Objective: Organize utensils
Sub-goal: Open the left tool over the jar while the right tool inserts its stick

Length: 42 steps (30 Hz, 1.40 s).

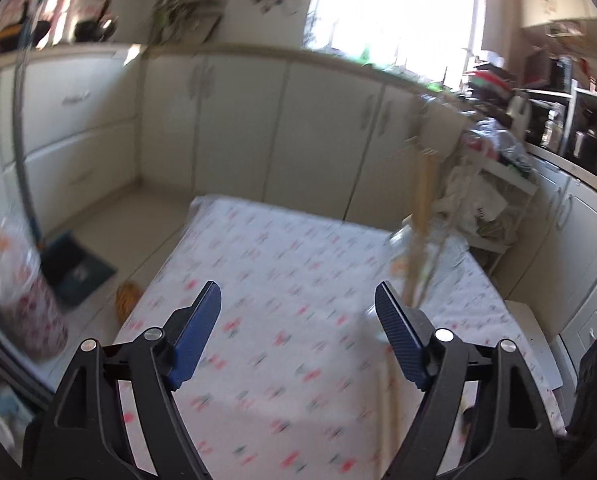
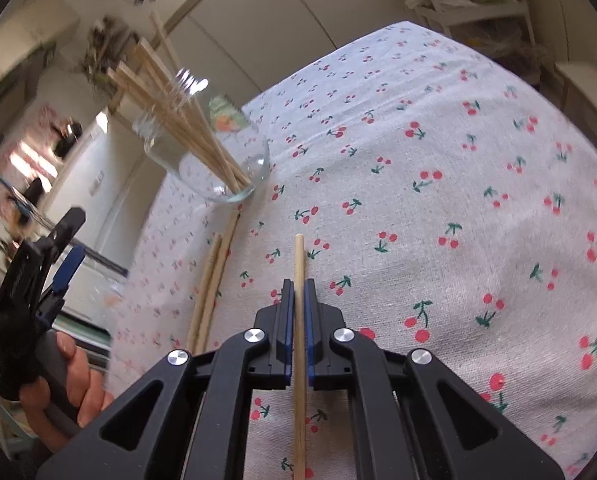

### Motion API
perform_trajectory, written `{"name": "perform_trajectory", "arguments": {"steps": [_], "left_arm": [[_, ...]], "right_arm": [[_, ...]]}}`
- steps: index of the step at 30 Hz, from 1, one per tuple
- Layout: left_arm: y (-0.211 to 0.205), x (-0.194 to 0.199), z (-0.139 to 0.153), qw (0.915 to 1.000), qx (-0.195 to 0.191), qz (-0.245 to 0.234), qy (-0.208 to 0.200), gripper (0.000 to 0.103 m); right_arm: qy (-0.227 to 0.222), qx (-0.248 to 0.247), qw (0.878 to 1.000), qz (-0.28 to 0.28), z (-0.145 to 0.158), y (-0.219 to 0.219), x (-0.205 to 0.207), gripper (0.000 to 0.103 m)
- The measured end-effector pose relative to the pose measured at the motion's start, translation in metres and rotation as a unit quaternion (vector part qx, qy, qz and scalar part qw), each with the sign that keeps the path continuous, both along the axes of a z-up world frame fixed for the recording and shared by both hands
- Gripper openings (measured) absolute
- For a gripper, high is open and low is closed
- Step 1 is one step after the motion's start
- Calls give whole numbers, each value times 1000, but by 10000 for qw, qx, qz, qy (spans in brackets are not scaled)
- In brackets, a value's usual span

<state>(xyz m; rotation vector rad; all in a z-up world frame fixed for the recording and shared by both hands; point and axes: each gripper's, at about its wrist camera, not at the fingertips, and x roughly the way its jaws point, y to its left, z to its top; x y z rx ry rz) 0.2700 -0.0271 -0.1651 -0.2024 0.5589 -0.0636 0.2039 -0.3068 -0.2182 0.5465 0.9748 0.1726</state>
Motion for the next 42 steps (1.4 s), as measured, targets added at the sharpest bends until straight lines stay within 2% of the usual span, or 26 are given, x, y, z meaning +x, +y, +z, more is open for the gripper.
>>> {"name": "perform_trajectory", "arguments": {"steps": [3,5,8,11,12,13,16,18,20,22,25,27,29,31,33,35,37,39,40,42], "left_arm": [[17,-5,-12,9997,-106,109,173,76],[23,-6,-17,9995,-166,121,236,76],[28,-5,-24,9992,-250,103,302,77],[34,-2,-30,9984,-376,130,394,77],[35,0,-32,9980,-447,139,436,77],[39,1,-34,9974,-530,169,468,77],[42,3,-36,9961,-669,190,547,77],[43,5,-39,9954,-734,186,583,77],[43,6,-40,9949,-773,169,619,77],[43,7,-41,9946,-799,174,634,77],[44,8,-42,9941,-840,166,660,77],[44,9,-43,9937,-865,174,686,77],[44,10,-44,9934,-880,163,713,77],[43,10,-45,9934,-880,150,720,77],[42,12,-45,9933,-878,134,736,77],[41,12,-46,9931,-899,139,734,77],[42,12,-46,9929,-925,150,738,77],[42,13,-46,9926,-956,149,738,77],[42,13,-47,9925,-965,144,741,77],[43,12,-47,9922,-989,133,742,77]], "right_arm": [[117,-673,9971,336,8,15,7,6],[184,-1236,9904,596,12,28,11,6],[241,-2042,9735,999,15,49,14,8],[303,-2223,9667,1231,15,59,16,23],[317,-2223,9652,1341,15,62,17,33],[329,-2253,9636,1399,15,64,16,37],[362,-2447,9575,1484,15,69,16,38],[402,-2372,9592,1487,15,66,17,36],[385,-2466,9560,1540,16,65,17,30],[311,-2556,9522,1642,17,67,14,13],[210,-2713,9462,1751,19,73,9,5],[280,-2348,9592,1552,19,65,12,5],[298,-1579,9795,1214,23,49,16,5],[89,-996,9914,845,35,35,21,5],[-536,-288,9974,379,61,20,29,5],[-1111,-44,9938,31,86,13,36,5],[-1774,207,9831,-403,113,8,48,5],[-2188,247,9731,-671,130,8,59,5],[-2474,252,9644,-897,141,9,66,5],[-2787,203,9534,-1134,153,10,76,5]]}}
